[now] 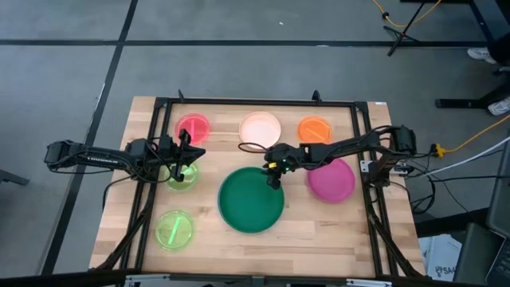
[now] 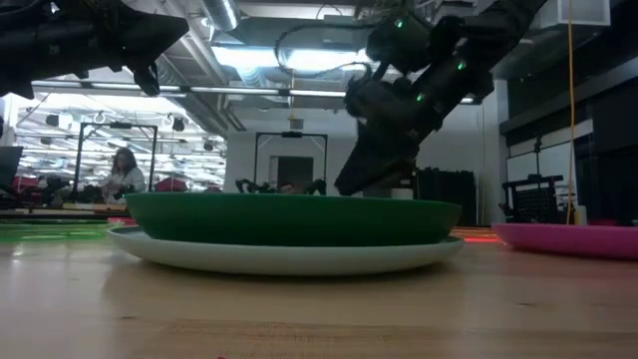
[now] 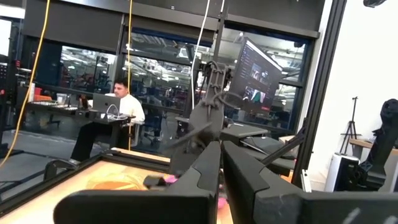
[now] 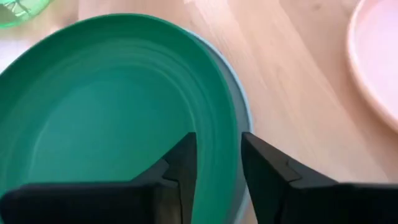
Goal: Stack plastic plates
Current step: Stack the pink plate on the stacked plates
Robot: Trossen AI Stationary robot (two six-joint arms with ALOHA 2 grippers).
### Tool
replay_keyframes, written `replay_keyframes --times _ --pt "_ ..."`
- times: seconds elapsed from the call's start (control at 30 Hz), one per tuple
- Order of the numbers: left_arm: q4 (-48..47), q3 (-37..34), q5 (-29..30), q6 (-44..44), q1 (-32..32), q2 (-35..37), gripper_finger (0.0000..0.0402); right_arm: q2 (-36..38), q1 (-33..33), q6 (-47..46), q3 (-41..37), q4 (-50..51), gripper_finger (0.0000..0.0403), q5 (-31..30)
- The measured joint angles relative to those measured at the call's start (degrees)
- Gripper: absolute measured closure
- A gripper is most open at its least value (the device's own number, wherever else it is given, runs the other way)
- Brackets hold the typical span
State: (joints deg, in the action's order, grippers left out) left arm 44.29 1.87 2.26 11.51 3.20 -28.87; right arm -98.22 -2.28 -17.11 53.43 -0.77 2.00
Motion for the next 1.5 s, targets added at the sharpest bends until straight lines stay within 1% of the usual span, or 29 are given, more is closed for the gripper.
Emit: replay_keyframes --times 0.13,0.33,0.47,0.6,0.83,1.07,1.23,1.4,1.5 --pt "0.5 0.0 0.6 -0.1 0.0 0.0 0.0390 5.7 0.0 2.4 0.0 6.4 0.0284 -1.6" --pt "0.4 0.0 1.1 0.0 0.0 0.0 0.0390 14.9 0.0 3.1 0.0 20.2 0.0283 -3.0" --pt "0.5 0.0 1.3 0.0 0.0 0.0 0.0390 19.7 0.0 4.1 0.0 28.9 0.0283 -4.0" --pt "0.5 0.0 1.8 0.0 0.0 0.0 0.0390 23.2 0.0 5.5 0.0 34.7 0.0283 -5.4" --pt "0.4 0.0 3.1 0.0 0.0 0.0 0.0390 26.3 0.0 7.4 -0.4 39.0 0.0283 -5.5" --pt "-0.7 0.0 3.1 -0.1 0.0 -0.2 0.0390 30.3 0.0 7.7 -6.8 38.0 0.0283 -4.0" --pt "-0.6 0.0 3.1 -0.1 0.0 -1.5 0.0390 32.9 0.0 6.3 -10.0 37.5 0.0283 -4.0" --pt "-0.3 0.0 3.1 -0.6 0.0 -3.9 0.0390 34.6 0.0 7.0 -10.3 39.2 0.0283 -4.0" --pt "1.6 0.0 3.0 -1.4 0.0 -5.3 0.0390 35.3 0.0 7.8 -10.3 39.3 0.0283 -4.8"
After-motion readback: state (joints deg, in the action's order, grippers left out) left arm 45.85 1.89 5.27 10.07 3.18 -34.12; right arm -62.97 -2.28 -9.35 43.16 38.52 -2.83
